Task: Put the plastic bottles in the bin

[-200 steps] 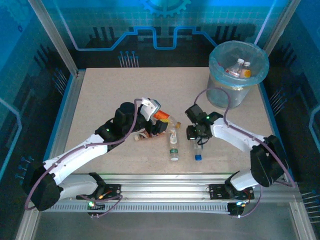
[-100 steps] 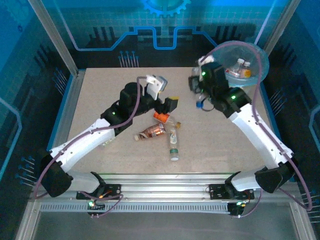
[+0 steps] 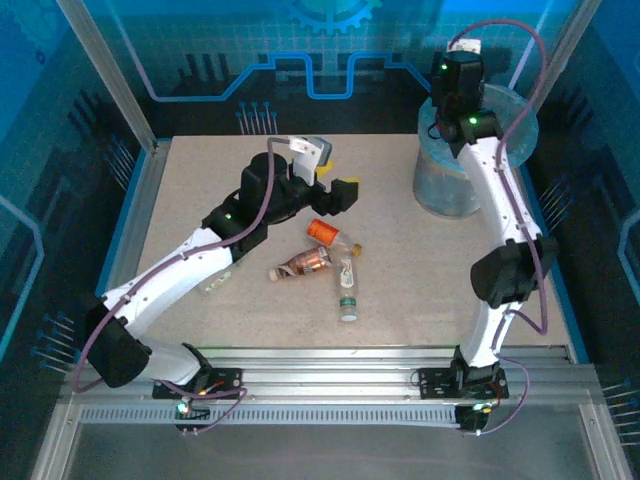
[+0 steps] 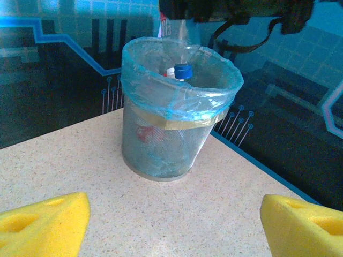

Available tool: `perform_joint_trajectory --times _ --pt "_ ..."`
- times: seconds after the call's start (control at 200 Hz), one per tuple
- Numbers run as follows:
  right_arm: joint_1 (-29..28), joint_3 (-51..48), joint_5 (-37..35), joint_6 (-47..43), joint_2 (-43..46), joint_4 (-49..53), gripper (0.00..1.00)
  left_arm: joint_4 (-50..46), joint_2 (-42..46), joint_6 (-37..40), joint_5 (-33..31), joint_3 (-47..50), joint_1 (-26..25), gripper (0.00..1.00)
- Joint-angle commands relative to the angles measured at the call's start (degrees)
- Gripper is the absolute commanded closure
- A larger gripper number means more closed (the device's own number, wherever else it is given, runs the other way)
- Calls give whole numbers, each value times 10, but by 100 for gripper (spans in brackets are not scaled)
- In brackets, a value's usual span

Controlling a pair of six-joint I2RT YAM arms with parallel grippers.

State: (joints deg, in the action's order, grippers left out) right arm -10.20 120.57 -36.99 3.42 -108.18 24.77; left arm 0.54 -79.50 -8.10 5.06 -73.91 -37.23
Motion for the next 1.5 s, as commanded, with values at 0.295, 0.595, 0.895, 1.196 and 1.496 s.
perform_joint_trajectory --times 0.295,0.595,0.895,1.196,1.496 --pt "24 -18 -6 26 -11 8 40 -4 11 -30 -13 0 5 16" --pt "37 -199 31 57 71 -77 35 -13 19 -23 -17 9 6 15" --pt "58 -268 68 87 123 -88 28 -11 13 -24 -14 7 7 14" --pt "59 -147 111 126 72 -7 30 -2 5 -35 -12 9 7 14" --pt "62 140 151 145 -111 203 44 -9 -1 -40 -13 2 8 14"
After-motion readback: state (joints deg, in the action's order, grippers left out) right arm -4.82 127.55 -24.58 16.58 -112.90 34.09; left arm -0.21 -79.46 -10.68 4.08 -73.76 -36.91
